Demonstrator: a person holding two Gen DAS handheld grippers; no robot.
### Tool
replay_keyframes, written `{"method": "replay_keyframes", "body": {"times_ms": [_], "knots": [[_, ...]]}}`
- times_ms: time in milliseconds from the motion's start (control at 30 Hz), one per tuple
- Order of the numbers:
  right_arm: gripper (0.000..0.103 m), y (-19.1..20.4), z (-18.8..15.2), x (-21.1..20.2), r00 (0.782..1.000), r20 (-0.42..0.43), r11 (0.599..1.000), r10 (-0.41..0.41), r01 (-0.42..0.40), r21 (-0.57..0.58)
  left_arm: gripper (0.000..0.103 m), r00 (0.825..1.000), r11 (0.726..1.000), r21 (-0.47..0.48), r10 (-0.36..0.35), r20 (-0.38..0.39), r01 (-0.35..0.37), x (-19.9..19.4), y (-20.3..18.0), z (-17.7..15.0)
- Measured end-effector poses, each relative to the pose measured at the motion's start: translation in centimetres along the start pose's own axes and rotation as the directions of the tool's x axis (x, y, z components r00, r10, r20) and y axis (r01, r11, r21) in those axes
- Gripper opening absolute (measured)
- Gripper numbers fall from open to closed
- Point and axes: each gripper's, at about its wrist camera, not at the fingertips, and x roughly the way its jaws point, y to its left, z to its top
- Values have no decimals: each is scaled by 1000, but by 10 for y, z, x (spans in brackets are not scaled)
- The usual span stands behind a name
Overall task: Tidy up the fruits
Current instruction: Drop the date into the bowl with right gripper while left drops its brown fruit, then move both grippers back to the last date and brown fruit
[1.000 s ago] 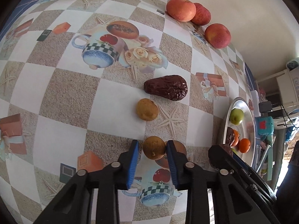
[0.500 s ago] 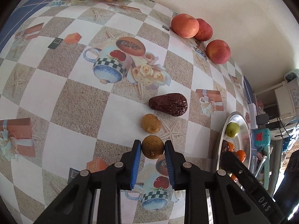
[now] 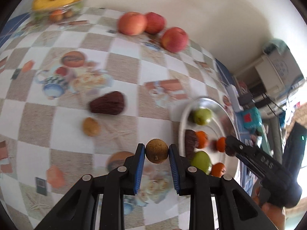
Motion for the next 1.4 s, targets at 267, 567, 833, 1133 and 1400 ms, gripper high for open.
{"method": "replay_keyframes", "body": {"times_ms": [267,567,833,1133,1400], "knots": [[48,-23,5,-3,1000,6,999,-4,3,54,28,999,977,208,-30,-33,37,26,-64,-20],[49,-12,3,3,1000,-18,1000,-9,9,4,38,998,980,198,-16,-63,28,32,-57,-22],[49,-7,2,4,1000,-21,1000,-18,18,-22,46,999,991,136,23,-45,-16,25,-41,-13],[49,19,-5,8,999,-31,992,-31,27,-123,55,979,979,24,202,-8,-202,9,2,2],[49,45,-13,7,999,-29,977,-20,14,-213,60,931,930,-77,364,44,-360,-18,44,13]]}}
